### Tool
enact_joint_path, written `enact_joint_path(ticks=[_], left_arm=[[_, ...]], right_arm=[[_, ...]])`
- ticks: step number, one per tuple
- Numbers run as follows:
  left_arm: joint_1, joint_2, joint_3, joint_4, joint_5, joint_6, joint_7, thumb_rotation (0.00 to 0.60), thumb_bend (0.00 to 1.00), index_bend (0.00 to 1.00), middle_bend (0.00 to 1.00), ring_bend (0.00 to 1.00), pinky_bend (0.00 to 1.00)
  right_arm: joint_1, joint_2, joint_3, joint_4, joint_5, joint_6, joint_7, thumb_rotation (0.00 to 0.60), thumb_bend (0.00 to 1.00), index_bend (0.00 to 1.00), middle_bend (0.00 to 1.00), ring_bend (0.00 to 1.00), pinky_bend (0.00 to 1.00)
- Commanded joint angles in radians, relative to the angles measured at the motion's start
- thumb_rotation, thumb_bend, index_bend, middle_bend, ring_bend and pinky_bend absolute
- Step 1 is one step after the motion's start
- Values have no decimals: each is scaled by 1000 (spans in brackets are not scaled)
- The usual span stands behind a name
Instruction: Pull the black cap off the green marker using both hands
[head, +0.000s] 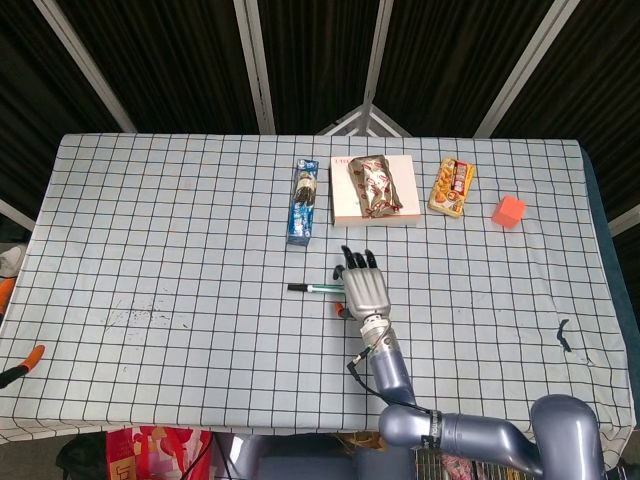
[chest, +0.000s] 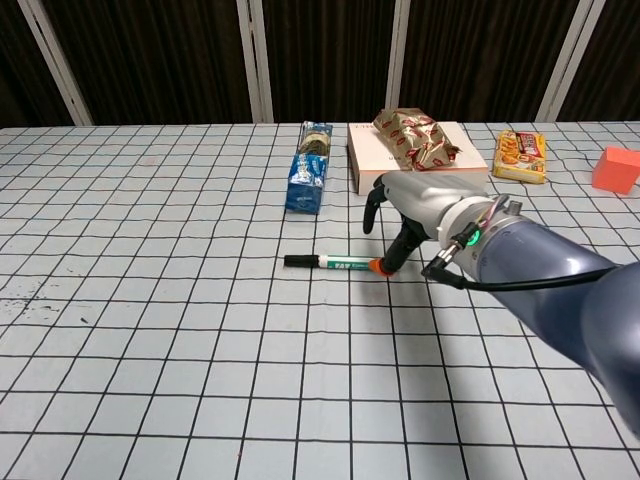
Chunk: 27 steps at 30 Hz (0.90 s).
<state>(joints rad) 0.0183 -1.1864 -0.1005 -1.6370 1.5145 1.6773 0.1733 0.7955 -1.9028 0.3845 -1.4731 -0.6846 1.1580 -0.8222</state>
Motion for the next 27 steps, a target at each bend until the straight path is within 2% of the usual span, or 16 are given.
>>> enact_joint_path(ticks=[1, 17, 27], left_arm=[[-2, -3, -2, 2, -4, -2, 0, 600, 246, 102, 7, 0, 0], [-7, -13, -8, 37, -32, -17, -12, 600, 246, 108, 6, 0, 0], [-11, -24, -7, 49, -41, -25, -8, 600, 246, 108, 6, 0, 0]], right_arm=[[16, -10, 3, 18, 17, -7, -4, 600, 318, 399, 67, 116, 68], [88, -67, 1, 140, 68, -3, -54, 600, 331, 430, 67, 116, 68], [90, -79, -11, 183, 74, -26, -20, 600, 339, 459, 67, 116, 68]])
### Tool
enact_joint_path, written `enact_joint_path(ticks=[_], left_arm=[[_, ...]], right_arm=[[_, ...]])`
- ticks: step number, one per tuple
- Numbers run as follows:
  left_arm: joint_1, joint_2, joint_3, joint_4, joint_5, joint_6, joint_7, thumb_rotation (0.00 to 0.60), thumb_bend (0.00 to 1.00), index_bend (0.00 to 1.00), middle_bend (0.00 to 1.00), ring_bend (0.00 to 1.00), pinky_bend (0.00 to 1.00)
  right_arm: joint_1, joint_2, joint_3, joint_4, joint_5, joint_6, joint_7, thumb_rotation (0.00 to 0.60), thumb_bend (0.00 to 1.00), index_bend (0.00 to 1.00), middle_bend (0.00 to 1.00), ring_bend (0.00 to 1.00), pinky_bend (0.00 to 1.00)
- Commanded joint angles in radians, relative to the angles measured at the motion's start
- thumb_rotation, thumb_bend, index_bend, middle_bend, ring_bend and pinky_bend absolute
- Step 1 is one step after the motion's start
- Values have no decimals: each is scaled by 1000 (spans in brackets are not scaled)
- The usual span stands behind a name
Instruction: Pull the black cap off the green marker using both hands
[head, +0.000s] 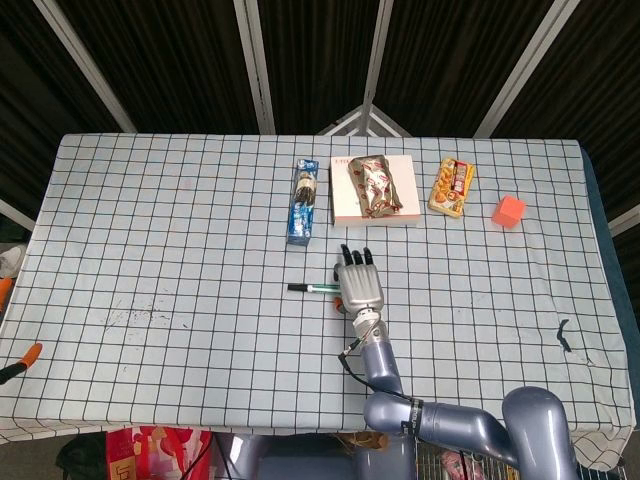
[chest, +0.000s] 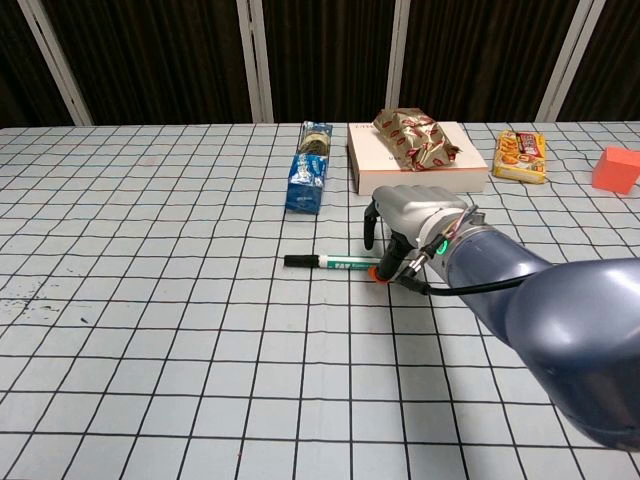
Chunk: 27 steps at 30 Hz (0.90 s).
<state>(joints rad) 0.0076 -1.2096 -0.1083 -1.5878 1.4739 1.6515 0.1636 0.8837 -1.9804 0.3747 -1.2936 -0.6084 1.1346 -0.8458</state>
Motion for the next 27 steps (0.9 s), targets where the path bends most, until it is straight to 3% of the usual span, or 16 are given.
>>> enact_joint_path(ticks=[1, 27], left_arm=[[0, -1, 1, 0, 1, 2, 4, 600, 246, 107, 6, 0, 0], [-1, -10, 3, 9, -12, -3, 29, 600, 246, 109, 4, 0, 0]], right_arm=[[3, -4, -2, 8, -3, -4, 6, 600, 342, 469, 67, 117, 68], [37, -40, 7, 81, -7, -27, 21, 600, 370, 547, 67, 117, 68]])
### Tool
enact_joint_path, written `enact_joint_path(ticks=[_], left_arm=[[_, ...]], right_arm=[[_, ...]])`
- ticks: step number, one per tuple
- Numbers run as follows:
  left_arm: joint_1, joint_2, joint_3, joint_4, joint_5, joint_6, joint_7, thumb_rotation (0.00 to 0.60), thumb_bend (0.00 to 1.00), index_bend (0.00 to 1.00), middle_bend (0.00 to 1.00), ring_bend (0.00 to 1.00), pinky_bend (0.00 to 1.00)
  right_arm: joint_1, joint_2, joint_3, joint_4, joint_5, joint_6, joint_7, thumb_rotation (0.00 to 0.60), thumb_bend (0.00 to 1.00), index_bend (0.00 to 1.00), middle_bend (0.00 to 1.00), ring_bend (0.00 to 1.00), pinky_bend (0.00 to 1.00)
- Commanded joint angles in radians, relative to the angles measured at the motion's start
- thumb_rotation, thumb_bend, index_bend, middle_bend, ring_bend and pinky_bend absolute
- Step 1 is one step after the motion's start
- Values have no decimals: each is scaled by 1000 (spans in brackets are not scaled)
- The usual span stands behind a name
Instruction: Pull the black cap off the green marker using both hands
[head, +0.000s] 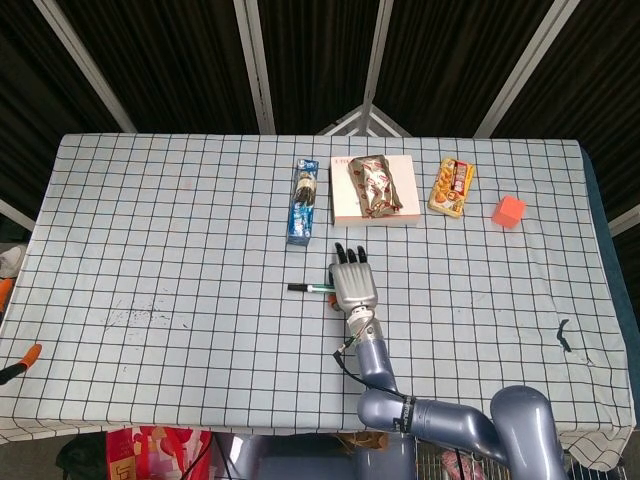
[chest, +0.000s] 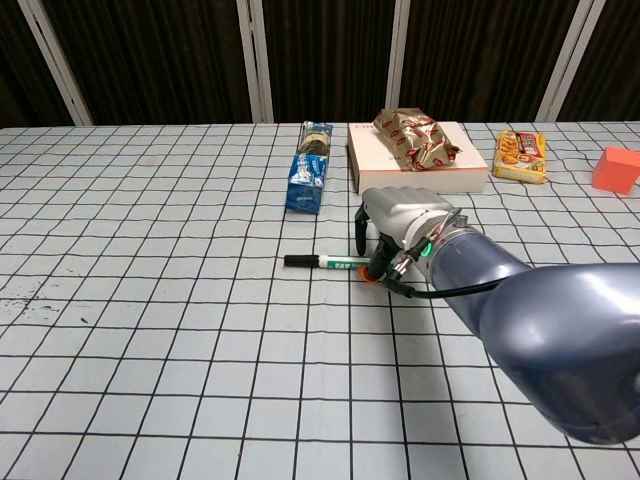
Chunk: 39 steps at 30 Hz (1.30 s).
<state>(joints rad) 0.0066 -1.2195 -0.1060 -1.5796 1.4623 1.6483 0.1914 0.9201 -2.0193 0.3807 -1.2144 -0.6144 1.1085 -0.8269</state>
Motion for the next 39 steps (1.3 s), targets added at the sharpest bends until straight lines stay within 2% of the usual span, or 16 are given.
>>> enact_joint_path(ticks=[1, 24, 39], left_arm=[[1, 0, 0, 1, -1, 1, 1, 600, 246, 109, 4, 0, 0], [-2, -1, 1, -17, 4, 5, 31, 600, 246, 117, 3, 0, 0], [1, 1, 4, -35, 15, 16, 46, 600, 246, 119, 2, 0, 0]], right_arm=[[1, -2, 1, 4, -2, -1, 4, 600, 377, 553, 67, 117, 68], [-14, 3, -16, 26, -2, -27, 25, 600, 417, 565, 66, 116, 68], [-28, 39, -23, -35, -47, -28, 68, 600, 541, 693, 66, 138, 68]])
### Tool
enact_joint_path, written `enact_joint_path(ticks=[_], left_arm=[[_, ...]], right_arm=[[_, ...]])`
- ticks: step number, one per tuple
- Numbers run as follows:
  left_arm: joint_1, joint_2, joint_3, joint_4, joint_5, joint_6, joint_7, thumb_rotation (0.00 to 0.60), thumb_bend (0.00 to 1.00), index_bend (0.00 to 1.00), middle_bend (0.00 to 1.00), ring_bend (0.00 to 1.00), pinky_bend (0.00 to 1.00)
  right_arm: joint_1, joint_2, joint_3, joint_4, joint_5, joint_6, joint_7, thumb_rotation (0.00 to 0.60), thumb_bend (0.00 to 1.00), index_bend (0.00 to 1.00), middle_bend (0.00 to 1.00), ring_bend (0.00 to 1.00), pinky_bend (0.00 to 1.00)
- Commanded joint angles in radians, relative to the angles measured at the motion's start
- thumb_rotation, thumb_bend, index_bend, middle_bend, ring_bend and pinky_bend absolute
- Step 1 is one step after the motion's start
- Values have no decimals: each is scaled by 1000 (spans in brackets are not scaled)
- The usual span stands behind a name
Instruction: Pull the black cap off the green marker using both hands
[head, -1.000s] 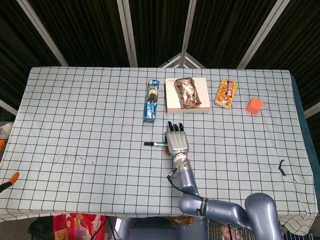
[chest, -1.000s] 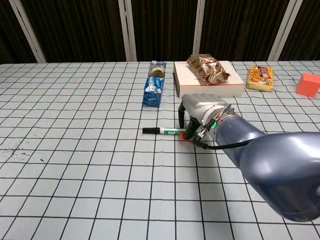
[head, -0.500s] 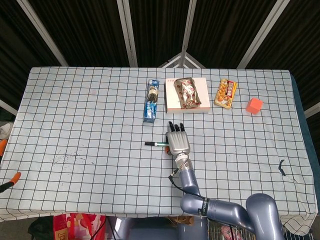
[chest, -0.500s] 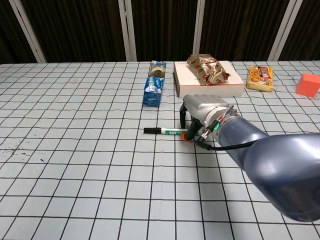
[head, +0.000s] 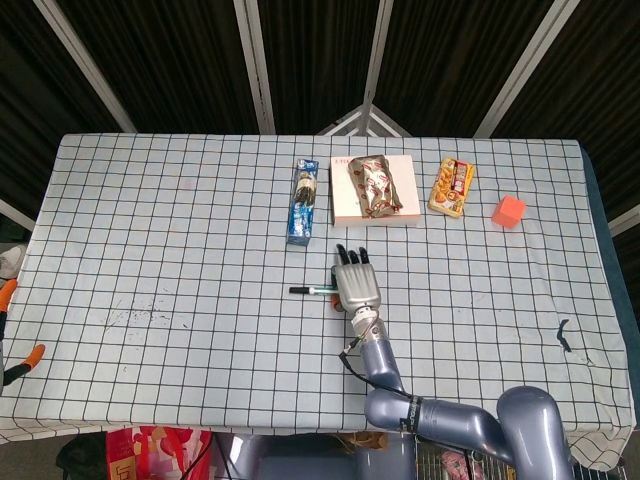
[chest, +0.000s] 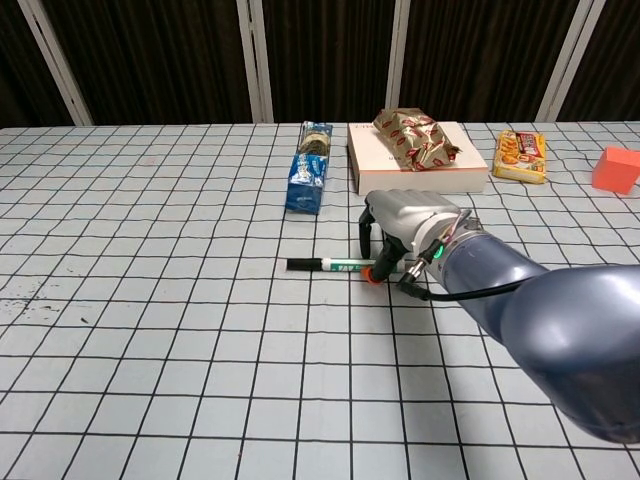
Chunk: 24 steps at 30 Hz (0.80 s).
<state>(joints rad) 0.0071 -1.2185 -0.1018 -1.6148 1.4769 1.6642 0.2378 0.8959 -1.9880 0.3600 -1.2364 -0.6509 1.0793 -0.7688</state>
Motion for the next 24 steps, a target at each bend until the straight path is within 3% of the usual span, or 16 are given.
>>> enact_joint_path(ticks=[1, 16, 24], left_arm=[[0, 0, 0, 0, -1, 0, 0, 600, 246, 119, 2, 0, 0], [0, 5, 0, -9, 8, 5, -5, 600, 246, 119, 2, 0, 0], [-30, -14, 6, -52, 95, 15, 25, 600, 246, 140, 9, 0, 0]], right_arm=[[-7, 13, -3, -22, -17, 1, 17, 600, 544, 696, 67, 139, 68], [-34, 77, 5, -141, -63, 12, 96, 600, 550, 706, 67, 142, 68], [-69, 183, 14, -323, -89, 82, 91, 600, 555, 706, 67, 142, 68]])
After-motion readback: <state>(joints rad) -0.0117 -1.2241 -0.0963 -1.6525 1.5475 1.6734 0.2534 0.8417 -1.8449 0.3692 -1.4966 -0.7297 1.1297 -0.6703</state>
